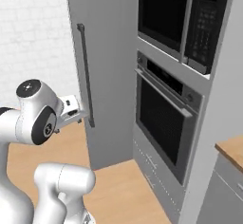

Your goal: Place one cucumber and one chicken drumstick in each tupperware on the nearby counter, to pack two identical lunches.

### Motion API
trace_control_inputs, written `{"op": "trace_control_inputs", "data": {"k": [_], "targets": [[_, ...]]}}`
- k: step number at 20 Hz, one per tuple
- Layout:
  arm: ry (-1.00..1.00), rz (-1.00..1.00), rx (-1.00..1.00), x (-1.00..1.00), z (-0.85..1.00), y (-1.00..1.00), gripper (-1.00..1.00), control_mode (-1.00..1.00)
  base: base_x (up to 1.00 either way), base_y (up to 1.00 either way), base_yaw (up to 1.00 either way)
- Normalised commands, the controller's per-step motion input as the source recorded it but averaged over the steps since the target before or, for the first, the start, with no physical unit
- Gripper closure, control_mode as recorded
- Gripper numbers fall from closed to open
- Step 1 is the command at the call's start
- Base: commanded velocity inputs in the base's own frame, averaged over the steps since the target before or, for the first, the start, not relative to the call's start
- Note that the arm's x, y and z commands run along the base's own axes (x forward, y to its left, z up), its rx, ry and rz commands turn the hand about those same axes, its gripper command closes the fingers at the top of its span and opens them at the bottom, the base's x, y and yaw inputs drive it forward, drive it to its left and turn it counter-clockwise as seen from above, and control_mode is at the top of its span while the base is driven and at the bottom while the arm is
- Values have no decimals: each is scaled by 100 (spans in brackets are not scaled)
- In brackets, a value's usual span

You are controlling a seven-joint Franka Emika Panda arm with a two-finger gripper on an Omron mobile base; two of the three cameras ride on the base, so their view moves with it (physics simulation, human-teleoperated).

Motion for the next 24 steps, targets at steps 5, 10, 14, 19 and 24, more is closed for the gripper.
{"op": "trace_control_inputs", "data": {"k": [5,10,14,19,24], "targets": [[0,0,0,0,0,0,-100,100,64,100,20],[0,0,0,0,0,0,-100,100,-9,100,13],[0,0,0,0,0,0,-100,100,0,100,6],[0,0,0,0,0,0,-100,100,-50,49,75],[0,0,0,0,0,0,-100,100,14,-9,63]]}}
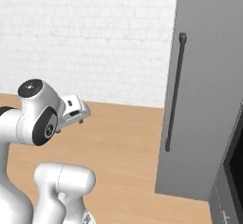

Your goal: Place one cucumber and one chicken drumstick in each tupperware on the nearby counter, to pack two identical lunches.

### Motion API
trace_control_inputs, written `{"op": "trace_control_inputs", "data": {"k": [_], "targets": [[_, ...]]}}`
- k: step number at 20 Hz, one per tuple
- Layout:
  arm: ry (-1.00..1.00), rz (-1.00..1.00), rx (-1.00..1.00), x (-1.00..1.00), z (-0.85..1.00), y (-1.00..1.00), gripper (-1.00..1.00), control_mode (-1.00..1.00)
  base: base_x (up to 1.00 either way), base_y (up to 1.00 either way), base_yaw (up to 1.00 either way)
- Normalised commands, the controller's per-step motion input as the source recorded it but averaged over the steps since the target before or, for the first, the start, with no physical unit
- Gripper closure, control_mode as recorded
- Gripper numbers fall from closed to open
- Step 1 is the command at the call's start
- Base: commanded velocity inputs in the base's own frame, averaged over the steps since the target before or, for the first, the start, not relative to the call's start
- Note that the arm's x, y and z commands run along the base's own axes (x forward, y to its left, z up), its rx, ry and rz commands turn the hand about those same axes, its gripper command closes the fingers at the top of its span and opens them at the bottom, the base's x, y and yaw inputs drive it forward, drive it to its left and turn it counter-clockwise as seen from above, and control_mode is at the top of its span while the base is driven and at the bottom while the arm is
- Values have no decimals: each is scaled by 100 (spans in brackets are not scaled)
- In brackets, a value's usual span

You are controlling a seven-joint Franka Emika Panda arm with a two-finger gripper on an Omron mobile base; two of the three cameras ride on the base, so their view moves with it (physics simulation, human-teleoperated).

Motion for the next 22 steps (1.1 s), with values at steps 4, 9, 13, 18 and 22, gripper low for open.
{"op": "trace_control_inputs", "data": {"k": [4,9,13,18,22], "targets": [[0,0,0,0,0,0,-100,100,100,55,23],[0,0,0,0,0,0,-100,100,100,83,4],[0,0,0,0,0,0,-100,100,100,96,0],[0,0,0,0,0,0,-100,100,100,67,3],[0,0,0,0,0,0,-100,100,71,-62,49]]}}
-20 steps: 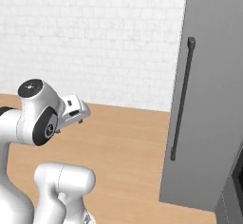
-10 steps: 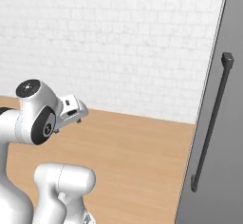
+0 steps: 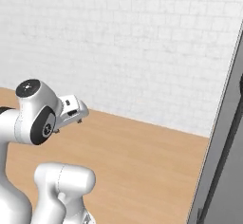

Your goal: Place one cucumber and one chicken drumstick in each tupperware on the nearby counter, to pack two identical lunches.

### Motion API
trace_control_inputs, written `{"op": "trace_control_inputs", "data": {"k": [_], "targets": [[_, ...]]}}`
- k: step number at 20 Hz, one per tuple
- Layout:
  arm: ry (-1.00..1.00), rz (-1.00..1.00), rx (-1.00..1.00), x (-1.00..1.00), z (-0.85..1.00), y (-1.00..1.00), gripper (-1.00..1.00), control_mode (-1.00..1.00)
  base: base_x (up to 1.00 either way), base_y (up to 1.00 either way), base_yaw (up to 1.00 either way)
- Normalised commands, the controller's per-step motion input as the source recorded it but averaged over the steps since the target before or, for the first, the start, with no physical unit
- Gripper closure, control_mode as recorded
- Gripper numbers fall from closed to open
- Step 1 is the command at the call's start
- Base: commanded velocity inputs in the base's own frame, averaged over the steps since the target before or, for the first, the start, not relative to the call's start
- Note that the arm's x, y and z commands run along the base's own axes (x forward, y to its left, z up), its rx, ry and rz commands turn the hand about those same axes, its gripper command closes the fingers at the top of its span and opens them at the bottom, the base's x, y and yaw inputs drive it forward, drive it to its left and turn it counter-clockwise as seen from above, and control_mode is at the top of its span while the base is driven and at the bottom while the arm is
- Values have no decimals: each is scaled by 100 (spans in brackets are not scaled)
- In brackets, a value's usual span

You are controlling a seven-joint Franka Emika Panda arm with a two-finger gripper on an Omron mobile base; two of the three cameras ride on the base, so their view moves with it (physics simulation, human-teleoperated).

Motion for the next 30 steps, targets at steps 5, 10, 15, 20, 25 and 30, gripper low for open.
{"op": "trace_control_inputs", "data": {"k": [5,10,15,20,25,30], "targets": [[0,0,0,0,0,0,-100,100,100,1,14],[0,0,0,0,0,0,-100,100,100,15,-1],[0,0,0,0,0,0,-100,100,100,12,-32],[0,0,0,0,0,0,-100,100,31,30,-83],[0,0,0,0,0,0,-100,100,22,40,-84],[0,0,0,0,0,0,-100,100,21,34,-81]]}}
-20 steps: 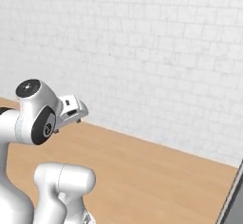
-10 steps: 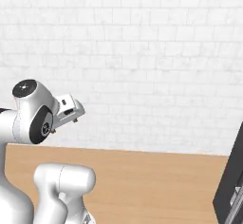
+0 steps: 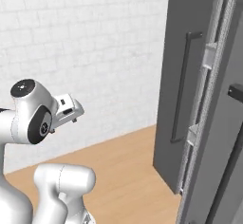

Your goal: Place one cucumber and one chicken drumstick in each tupperware on the nearby counter, to pack two identical lunches.

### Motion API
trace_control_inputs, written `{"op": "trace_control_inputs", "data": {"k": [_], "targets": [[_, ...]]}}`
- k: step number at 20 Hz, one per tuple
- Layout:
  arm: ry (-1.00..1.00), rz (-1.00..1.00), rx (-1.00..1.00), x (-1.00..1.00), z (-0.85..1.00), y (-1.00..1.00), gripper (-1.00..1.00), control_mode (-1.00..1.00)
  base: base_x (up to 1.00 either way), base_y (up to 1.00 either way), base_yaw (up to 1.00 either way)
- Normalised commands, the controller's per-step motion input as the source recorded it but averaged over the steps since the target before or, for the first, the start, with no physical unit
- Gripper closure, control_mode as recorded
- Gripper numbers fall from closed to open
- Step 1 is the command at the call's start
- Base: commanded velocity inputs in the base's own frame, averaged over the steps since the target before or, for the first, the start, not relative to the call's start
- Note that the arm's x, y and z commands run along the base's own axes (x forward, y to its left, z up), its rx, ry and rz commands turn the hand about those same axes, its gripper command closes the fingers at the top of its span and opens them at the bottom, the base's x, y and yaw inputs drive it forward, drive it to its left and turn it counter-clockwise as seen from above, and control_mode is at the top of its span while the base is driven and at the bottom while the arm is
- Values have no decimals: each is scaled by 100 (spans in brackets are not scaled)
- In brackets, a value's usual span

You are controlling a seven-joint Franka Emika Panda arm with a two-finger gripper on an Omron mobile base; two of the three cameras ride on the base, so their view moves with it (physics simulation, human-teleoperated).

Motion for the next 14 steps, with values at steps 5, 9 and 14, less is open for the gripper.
{"op": "trace_control_inputs", "data": {"k": [5,9,14], "targets": [[0,0,0,0,0,0,-100,100,21,3,-77],[0,0,0,0,0,0,-100,100,19,48,-77],[0,0,0,0,0,0,-100,100,95,100,-42]]}}
